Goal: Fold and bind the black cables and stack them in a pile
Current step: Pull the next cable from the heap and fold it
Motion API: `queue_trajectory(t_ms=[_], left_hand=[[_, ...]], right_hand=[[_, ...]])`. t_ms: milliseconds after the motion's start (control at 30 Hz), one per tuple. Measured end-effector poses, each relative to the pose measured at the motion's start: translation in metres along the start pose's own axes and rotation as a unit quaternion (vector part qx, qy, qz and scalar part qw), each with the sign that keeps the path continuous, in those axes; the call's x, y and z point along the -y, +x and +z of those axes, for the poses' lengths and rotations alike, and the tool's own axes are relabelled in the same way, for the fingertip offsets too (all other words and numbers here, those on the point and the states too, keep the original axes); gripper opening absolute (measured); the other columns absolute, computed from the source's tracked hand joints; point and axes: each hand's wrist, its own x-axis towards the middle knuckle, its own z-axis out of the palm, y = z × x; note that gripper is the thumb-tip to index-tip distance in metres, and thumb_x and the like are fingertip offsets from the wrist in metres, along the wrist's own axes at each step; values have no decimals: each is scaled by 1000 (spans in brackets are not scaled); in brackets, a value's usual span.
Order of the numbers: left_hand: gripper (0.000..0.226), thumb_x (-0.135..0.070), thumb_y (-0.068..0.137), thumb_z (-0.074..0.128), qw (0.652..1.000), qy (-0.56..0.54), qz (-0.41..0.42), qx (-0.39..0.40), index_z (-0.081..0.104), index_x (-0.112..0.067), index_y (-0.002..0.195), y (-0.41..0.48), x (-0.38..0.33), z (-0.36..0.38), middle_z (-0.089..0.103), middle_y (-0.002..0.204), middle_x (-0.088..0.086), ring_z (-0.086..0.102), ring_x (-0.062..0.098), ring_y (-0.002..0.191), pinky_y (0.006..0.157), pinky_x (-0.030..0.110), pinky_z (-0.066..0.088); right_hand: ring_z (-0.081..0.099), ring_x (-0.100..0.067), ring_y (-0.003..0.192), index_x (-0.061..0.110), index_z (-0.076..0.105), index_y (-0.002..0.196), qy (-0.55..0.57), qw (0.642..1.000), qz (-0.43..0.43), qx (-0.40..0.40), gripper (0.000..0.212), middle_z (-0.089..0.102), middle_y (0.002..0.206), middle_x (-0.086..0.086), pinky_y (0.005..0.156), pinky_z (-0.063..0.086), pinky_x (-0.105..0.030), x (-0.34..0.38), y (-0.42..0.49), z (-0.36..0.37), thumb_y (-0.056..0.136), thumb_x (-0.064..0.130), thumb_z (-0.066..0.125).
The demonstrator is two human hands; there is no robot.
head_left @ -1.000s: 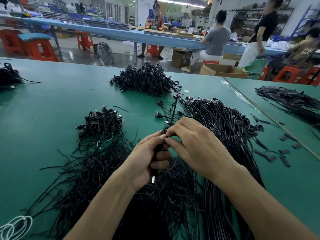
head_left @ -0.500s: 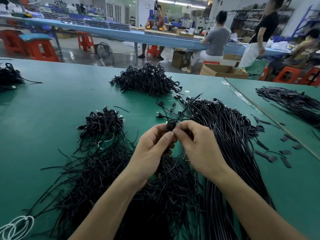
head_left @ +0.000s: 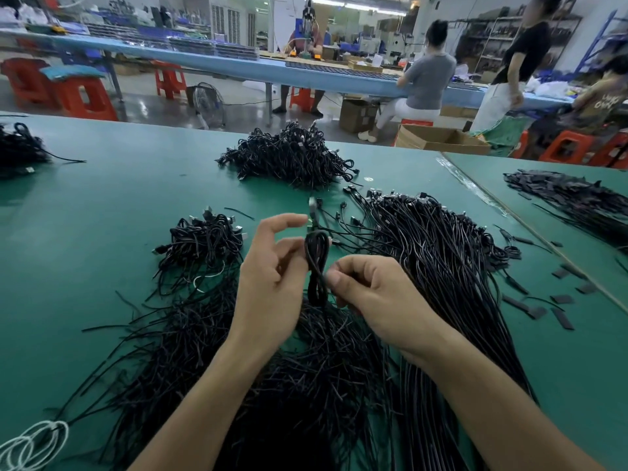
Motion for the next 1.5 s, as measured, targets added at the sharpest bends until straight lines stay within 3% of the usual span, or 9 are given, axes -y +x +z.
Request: queue_trajectory(t_ms=[100,300,500,733,833,933,1233,1367,1500], left_hand=[[24,-9,95,46,993,-108,3,42,53,-23,114,-1,-7,-3,77,92,7,71,24,100,99,42,49],[8,-18,94,63,990,-45,29,131,57,-22,99,-11,-7,7,77,78,1,75,16,85,81,32,59],[13,-17,82,80,975,122,148,115,67,-19,85,-14,5,10,72,81,-10,71,5,74,66,26,58],[23,-37,87,55,991,72,-48,99,77,-34,91,-6,11,6,75,82,8,68,35,74,68,53,56],[40,-27,85,43,989,-4,-126,82,78,-44,78,-2,11,3,76,84,-13,72,10,83,78,38,60],[42,-36,86,40,967,-102,-219,80,80,-29,91,1,14,-2,77,96,-2,71,17,90,85,42,58],[35,-45,90,56,975,-126,-153,103,81,-25,77,2,14,-3,76,109,1,68,16,109,95,36,48],[25,-50,62,80,981,-43,-136,130,79,-30,76,0,15,-5,66,96,-15,62,5,88,74,23,48],[45,-44,62,90,980,48,-156,118,59,-27,89,-3,21,-3,51,66,-12,44,8,56,55,20,39]], right_hand=[[46,-12,59,15,70,82,-35,998,50,-10,17,56,66,-1,58,39,-28,-5,1,-4,96,24,65],[67,-26,77,17,72,84,-5,994,41,-99,17,72,80,-10,78,58,-50,-5,5,-13,97,22,63],[55,-4,65,21,68,82,17,987,-33,-156,15,63,67,14,64,48,-21,-10,3,-11,96,19,64],[61,3,64,21,67,81,-2,991,-113,-78,20,66,67,19,63,48,-11,-4,0,-4,95,8,63],[56,6,59,22,66,80,-46,989,-122,-69,19,61,63,26,57,42,-5,-6,-2,-2,95,9,65],[55,7,63,26,66,80,-79,989,-111,-61,19,60,66,29,62,41,-7,-10,-2,1,94,13,66],[42,0,50,21,67,80,-46,996,-54,-61,16,56,56,14,49,33,-20,-21,-3,2,95,26,66],[48,-17,62,20,68,80,-24,995,-34,-90,18,63,69,-12,61,46,-49,-24,-3,1,95,29,65],[54,-3,66,24,67,79,-21,992,-24,-124,16,63,67,14,67,51,-28,-28,-1,0,95,22,66]])
